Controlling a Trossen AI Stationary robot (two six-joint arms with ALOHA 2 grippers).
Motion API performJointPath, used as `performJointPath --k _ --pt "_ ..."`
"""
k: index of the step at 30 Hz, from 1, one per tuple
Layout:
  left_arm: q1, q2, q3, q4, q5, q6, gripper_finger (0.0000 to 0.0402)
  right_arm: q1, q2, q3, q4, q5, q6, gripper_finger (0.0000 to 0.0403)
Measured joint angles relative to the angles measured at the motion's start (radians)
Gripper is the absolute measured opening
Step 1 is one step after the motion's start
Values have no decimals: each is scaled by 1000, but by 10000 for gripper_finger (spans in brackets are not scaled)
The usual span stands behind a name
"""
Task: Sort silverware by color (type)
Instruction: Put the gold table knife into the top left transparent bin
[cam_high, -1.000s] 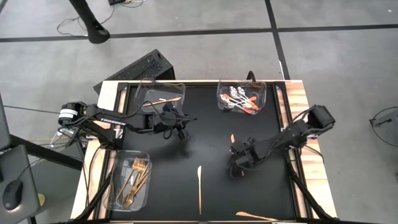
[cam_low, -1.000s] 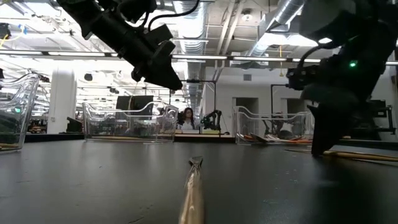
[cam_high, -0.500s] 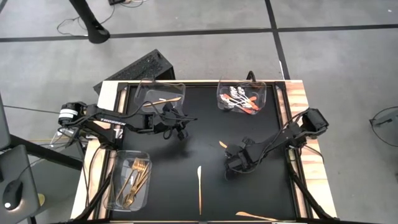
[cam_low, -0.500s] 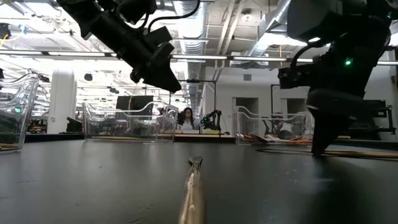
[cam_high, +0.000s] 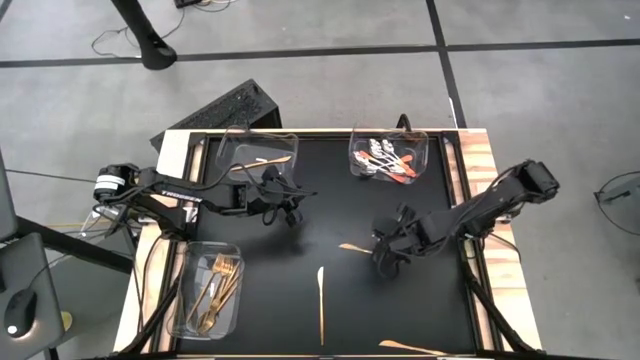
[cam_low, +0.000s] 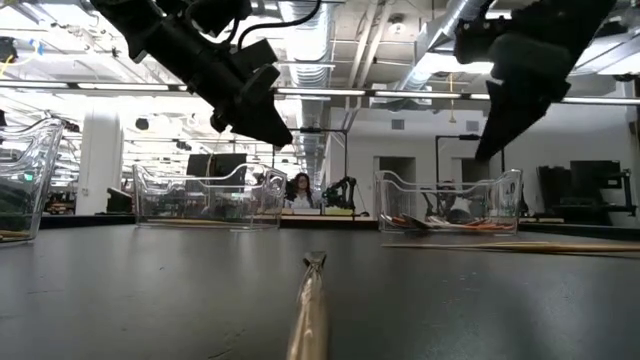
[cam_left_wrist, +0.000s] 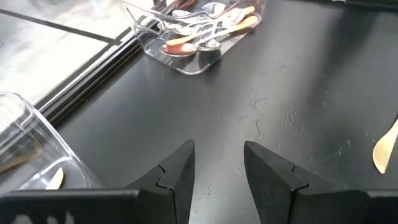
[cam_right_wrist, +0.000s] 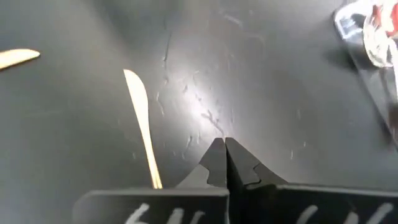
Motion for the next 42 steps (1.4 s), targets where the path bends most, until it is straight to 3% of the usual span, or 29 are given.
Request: performJointPath --k 8,15,19,25,33,42 --pt "0 0 0 -1 -1 4 123 9 15 -71 54 -126 -1 85" --pt "0 0 0 -2 -5 6 123 53 138 -100 127 -199 -71 161" --pt "0 0 0 -2 -4 6 123 49 209 -96 137 -208 -94 175" --pt "0 0 0 -16 -3 6 123 29 259 -93 154 -264 -175 145" --pt "0 0 0 -21 -3 6 123 -7 223 -98 169 -321 -246 16" --pt "-8 0 0 -19 4 13 123 -17 141 -102 164 -265 -234 5"
